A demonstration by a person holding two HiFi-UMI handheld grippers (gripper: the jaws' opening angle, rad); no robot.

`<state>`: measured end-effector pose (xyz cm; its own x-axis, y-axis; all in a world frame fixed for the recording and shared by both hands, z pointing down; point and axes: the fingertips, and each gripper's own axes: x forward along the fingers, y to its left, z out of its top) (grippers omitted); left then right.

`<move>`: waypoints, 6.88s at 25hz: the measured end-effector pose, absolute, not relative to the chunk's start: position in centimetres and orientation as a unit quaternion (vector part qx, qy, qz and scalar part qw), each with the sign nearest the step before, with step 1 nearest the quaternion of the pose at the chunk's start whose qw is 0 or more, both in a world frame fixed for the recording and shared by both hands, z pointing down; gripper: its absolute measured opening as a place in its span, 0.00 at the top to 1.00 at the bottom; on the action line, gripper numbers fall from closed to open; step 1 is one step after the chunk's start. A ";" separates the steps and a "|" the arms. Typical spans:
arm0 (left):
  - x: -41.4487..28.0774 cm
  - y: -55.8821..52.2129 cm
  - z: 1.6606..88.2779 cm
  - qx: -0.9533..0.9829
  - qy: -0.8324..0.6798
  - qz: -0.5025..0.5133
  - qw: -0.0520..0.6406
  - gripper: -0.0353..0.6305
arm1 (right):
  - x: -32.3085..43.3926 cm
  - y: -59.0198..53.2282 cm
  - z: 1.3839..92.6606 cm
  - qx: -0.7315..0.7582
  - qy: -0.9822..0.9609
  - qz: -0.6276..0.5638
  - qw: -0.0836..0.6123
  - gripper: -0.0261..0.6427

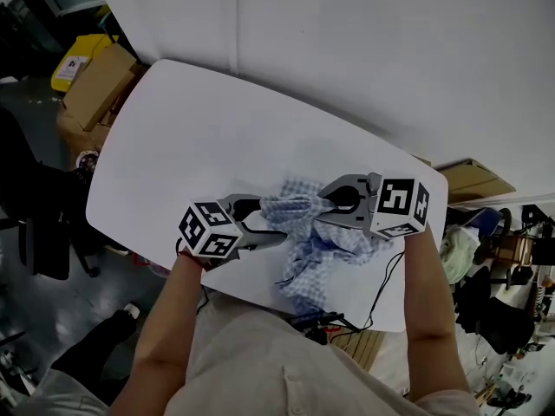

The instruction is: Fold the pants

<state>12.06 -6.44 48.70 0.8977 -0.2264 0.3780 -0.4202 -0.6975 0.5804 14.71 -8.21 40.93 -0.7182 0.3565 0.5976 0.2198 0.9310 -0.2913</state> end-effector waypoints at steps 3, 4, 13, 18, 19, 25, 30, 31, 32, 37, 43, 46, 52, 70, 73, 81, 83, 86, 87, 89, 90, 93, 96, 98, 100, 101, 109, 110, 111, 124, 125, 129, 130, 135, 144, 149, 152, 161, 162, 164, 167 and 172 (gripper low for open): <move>12.2 -7.4 47.0 0.917 -0.192 0.100 0.334 0.40 | 14.8 -8.6 41.2 -0.143 -0.921 0.100 0.349 0.91; 12.0 -7.5 46.3 0.920 -0.197 0.098 0.325 0.54 | 14.8 -8.8 41.2 -0.137 -0.921 0.099 0.350 0.91; 6.9 -9.6 37.1 0.923 -0.235 0.186 0.240 0.90 | 11.5 -13.2 35.5 -0.069 -0.957 0.065 0.274 0.91; 2.4 -12.3 29.7 0.910 -0.286 0.249 0.168 0.90 | 7.7 -16.1 29.3 -0.031 -0.977 0.019 0.212 0.91; 1.3 -12.8 28.0 0.907 -0.298 0.255 0.152 0.90 | 6.9 -16.3 27.7 -0.030 -0.980 0.010 0.197 0.91; -3.3 -14.1 20.5 0.891 -0.344 0.285 0.075 0.90 | 2.3 -17.3 20.5 -0.017 -0.989 -0.024 0.144 0.91; -6.9 -14.7 17.9 0.875 -0.375 0.303 0.042 0.90 | -1.2 -18.8 17.6 -0.005 -0.985 -0.058 0.164 0.91; -7.7 -15.2 17.1 0.870 -0.385 0.305 0.033 0.90 | -1.9 -19.3 16.7 0.000 -0.984 -0.065 0.163 0.91; -8.5 -15.7 16.3 0.865 -0.396 0.307 0.022 0.90 | -2.7 -19.8 15.9 0.009 -0.984 -0.073 0.160 0.91; -12.9 -16.9 17.1 0.835 -0.435 0.335 0.029 0.90 | -7.1 -20.9 16.4 0.021 -0.982 -0.062 0.177 0.91; -17.2 -14.8 25.0 0.823 -0.449 0.329 0.114 0.90 | -12.3 -20.3 24.3 -0.015 -0.969 -0.030 0.244 0.91; -20.0 -13.2 28.1 0.816 -0.467 0.310 0.145 0.90 | -16.1 -19.5 27.3 -0.035 -0.964 -0.034 0.263 0.91; -26.0 -7.8 32.9 0.792 -0.515 0.223 0.241 0.90 | -23.8 -14.7 32.4 -0.169 -0.938 0.004 0.302 0.91; -46.6 -0.8 28.1 0.673 -0.672 0.202 0.234 0.90 | -46.8 -8.5 28.7 -0.248 -0.944 -0.086 0.201 0.91; -45.9 -2.2 22.7 0.689 -0.666 0.217 0.185 0.90 | -46.2 -9.7 22.6 -0.239 -0.959 -0.089 0.120 0.91; -28.8 -2.8 24.2 0.797 -0.530 0.216 0.191 0.90 | -29.1 -9.6 24.5 -0.312 -0.939 -0.018 0.143 0.91; -22.5 -3.2 26.6 0.818 -0.490 0.220 0.206 0.91 | -22.7 -10.0 26.9 -0.313 -0.935 0.004 0.167 0.91; -12.2 -3.0 29.8 0.847 -0.418 0.239 0.226 0.91 | -12.9 -10.1 30.3 -0.285 -0.938 0.040 0.193 0.91; -8.7 -2.7 30.5 0.858 -0.389 0.245 0.229 0.90 | -9.5 -9.9 31.0 -0.266 -0.943 0.055 0.194 0.91; -1.9 -2.0 31.4 0.878 -0.334 0.254 0.230 0.90 | -2.9 -9.2 32.1 -0.228 -0.951 0.084 0.190 0.91; 1.4 -1.7 31.8 0.885 -0.312 0.256 0.230 0.90 | 0.2 -9.0 32.5 -0.211 -0.954 0.095 0.190 0.91; 10.4 -0.9 33.5 0.900 -0.259 0.263 0.231 0.90 | 9.2 -8.4 34.3 -0.159 -0.959 0.117 0.203 0.91; 17.9 -0.2 35.4 0.905 -0.228 0.267 0.240 0.90 | 17.2 -8.0 36.4 -0.111 -0.957 0.133 0.231 0.91; 22.3 0.3 36.5 0.906 -0.210 0.269 0.250 0.90 | 22.1 -7.5 37.8 -0.089 -0.953 0.142 0.253 0.91; 26.6 1.1 37.7 0.907 -0.188 0.273 0.261 0.90 | 26.6 -6.7 39.4 -0.074 -0.946 0.148 0.280 0.91; 28.6 1.5 38.3 0.907 -0.176 0.275 0.265 0.91 | 28.6 -6.3 40.1 -0.068 -0.942 0.150 0.293 0.91; 43.0 4.9 45.3 0.900 -0.107 0.316 0.280 0.90 | 42.0 -3.4 47.1 0.013 -0.913 0.166 0.372 0.91; 44.5 5.4 46.4 0.897 -0.100 0.320 0.288 0.90 | 43.4 -2.9 48.3 0.021 -0.907 0.167 0.386 0.91; 45.9 5.9 47.5 0.893 -0.094 0.324 0.296 0.90 | 44.6 -2.4 49.5 0.028 -0.901 0.166 0.399 0.91; 55.3 11.3 55.4 0.886 -0.020 0.393 0.243 0.90 | 54.8 1.1 56.7 0.068 -0.847 0.140 0.508 0.73; 55.6 11.8 55.6 0.888 -0.008 0.401 0.224 0.86 | 55.6 1.1 56.7 0.074 -0.844 0.138 0.513 0.71; 56.5 14.0 56.5 0.887 0.035 0.428 0.170 0.71 | 59.6 1.3 56.6 0.106 -0.827 0.133 0.536 0.62; 56.8 14.5 56.5 0.888 0.044 0.427 0.164 0.69 | 60.7 1.4 56.4 0.116 -0.821 0.133 0.542 0.62; 57.7 16.0 56.4 0.892 0.068 0.431 0.121 0.60 | 61.4 1.0 53.8 0.176 -0.836 0.153 0.497 0.63; 55.2 16.8 53.4 0.902 0.058 0.366 0.223 0.60 | 52.9 2.9 53.4 0.156 -0.867 0.167 0.442 0.65; 44.8 13.1 52.8 0.891 -0.010 0.326 0.316 0.62 | 46.1 2.3 51.3 0.171 -0.898 0.161 0.373 0.66; 36.5 10.5 53.7 0.873 -0.091 0.324 0.353 0.62 | 42.0 2.0 51.1 0.172 -0.907 0.161 0.349 0.68; 14.8 5.1 57.6 0.789 -0.325 0.339 0.395 0.62 | 31.1 0.5 52.8 0.149 -0.907 0.161 0.360 0.71; 13.3 4.9 57.8 0.783 -0.338 0.337 0.399 0.62 | 29.7 0.6 53.0 0.138 -0.907 0.154 0.368 0.70; 10.9 4.5 58.0 0.773 -0.357 0.330 0.407 0.62 | 26.6 0.8 53.4 0.109 -0.906 0.135 0.385 0.68; 8.7 4.3 58.5 0.766 -0.369 0.323 0.416 0.62 | 22.0 1.1 54.2 0.065 -0.903 0.101 0.412 0.68; 7.3 5.8 60.2 0.748 -0.353 0.337 0.451 0.62 | 15.5 1.7 56.0 0.004 -0.888 0.062 0.455 0.68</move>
